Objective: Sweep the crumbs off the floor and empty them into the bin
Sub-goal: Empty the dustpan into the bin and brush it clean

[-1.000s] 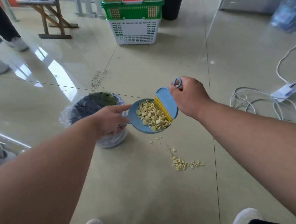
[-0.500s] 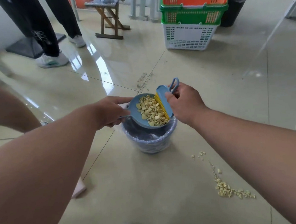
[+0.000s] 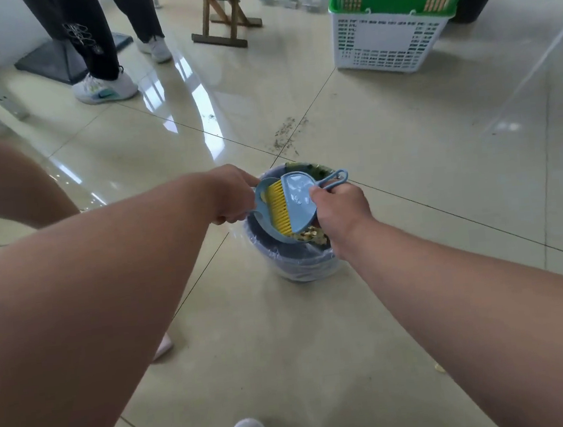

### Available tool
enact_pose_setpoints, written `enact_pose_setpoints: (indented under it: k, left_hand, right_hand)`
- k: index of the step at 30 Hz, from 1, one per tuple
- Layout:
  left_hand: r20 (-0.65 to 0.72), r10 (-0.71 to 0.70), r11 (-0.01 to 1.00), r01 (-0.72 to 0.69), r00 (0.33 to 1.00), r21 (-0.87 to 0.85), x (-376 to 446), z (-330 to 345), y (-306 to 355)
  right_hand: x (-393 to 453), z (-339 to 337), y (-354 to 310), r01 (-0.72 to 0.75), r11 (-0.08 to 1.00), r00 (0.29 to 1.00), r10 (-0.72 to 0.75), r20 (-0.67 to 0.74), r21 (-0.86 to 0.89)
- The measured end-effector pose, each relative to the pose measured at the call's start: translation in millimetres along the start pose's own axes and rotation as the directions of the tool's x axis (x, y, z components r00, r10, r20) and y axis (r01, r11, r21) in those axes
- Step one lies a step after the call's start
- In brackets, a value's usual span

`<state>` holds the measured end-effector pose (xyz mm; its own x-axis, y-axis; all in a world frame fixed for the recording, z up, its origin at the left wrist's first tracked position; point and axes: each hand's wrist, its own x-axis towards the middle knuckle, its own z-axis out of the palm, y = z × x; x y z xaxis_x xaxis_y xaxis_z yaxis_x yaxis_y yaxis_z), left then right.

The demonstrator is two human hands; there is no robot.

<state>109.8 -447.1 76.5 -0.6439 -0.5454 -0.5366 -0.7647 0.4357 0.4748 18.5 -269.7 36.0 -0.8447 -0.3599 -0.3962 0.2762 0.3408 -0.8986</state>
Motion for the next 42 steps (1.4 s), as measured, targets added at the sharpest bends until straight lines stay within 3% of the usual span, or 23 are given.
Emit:
enact_pose_setpoints:
  k: [3,5,7,9,11,13,16,19,22,26,31,38,42]
  left_hand:
    - [0.010,-0.022,1.000,0.022,1.000,0.004,3.9,-5.6,-6.9]
    - [0.004,-0.026,1.000,0.026,1.000,0.000,3.7,-9.4,-11.0]
    - [0.002,-0.028,1.000,0.028,1.000,0.008,2.9,-10.7,-12.8]
    - [0.004,-0.027,1.000,0.027,1.000,0.007,3.9,-9.9,-14.5]
    - [0.009,-0.023,1.000,0.023,1.000,0.003,4.1,-8.9,-14.2]
    - [0.007,-0.016,1.000,0.016,1.000,0.010,3.7,-9.0,-12.7]
    - [0.001,-0.009,1.000,0.009,1.000,0.028,2.8,-9.9,-9.4]
    - [0.004,-0.004,1.000,0.004,1.000,0.029,3.2,-9.6,-8.4]
    - [0.009,-0.009,0.999,0.008,1.000,0.040,1.5,-9.3,-9.7]
    - [0.008,-0.003,0.999,0.003,1.000,0.044,0.0,-8.4,-10.6]
    - [0.011,-0.008,1.000,0.008,1.000,0.028,-6.6,-9.3,-4.0]
    - [0.000,0.029,0.995,-0.029,1.000,-0.092,-21.0,-19.3,11.5]
    - [0.033,0.068,0.994,-0.065,0.997,-0.086,-38.5,-10.5,31.8]
  right_hand:
    - [3.9,-3.1,4.6,0.002,0.994,0.992,-0.015,-0.124,-0.108]
    - [7.0,-6.7,3.4,-0.035,0.999,0.982,0.031,-0.188,-0.021]
    - [8.6,-5.3,1.1,-0.115,0.980,0.986,0.132,-0.098,0.163]
    - [11.8,0.3,2.9,-0.168,0.958,0.985,0.173,-0.004,0.231]
    - [6.2,3.2,0.0,-0.151,0.971,0.988,0.154,-0.001,0.185]
    - [3.3,2.8,-2.1,-0.138,0.972,0.984,0.157,-0.088,0.193]
    - [-2.9,6.9,-5.3,-0.213,0.913,0.975,0.223,0.011,0.348]
    - [-4.3,11.8,-3.3,-0.240,0.922,0.969,0.245,0.023,0.303]
    - [-2.2,12.8,-5.2,-0.249,0.893,0.967,0.249,0.050,0.375]
    - [4.1,9.2,-2.1,-0.163,0.973,0.984,0.172,-0.041,0.162]
    - [5.0,-2.3,-0.3,-0.247,0.911,0.969,0.224,0.107,0.329]
    - [8.2,-48.3,-2.4,-0.215,0.865,0.975,0.220,0.043,0.454]
    - [3.7,-79.3,-12.4,-0.257,0.791,0.966,0.213,0.145,0.556]
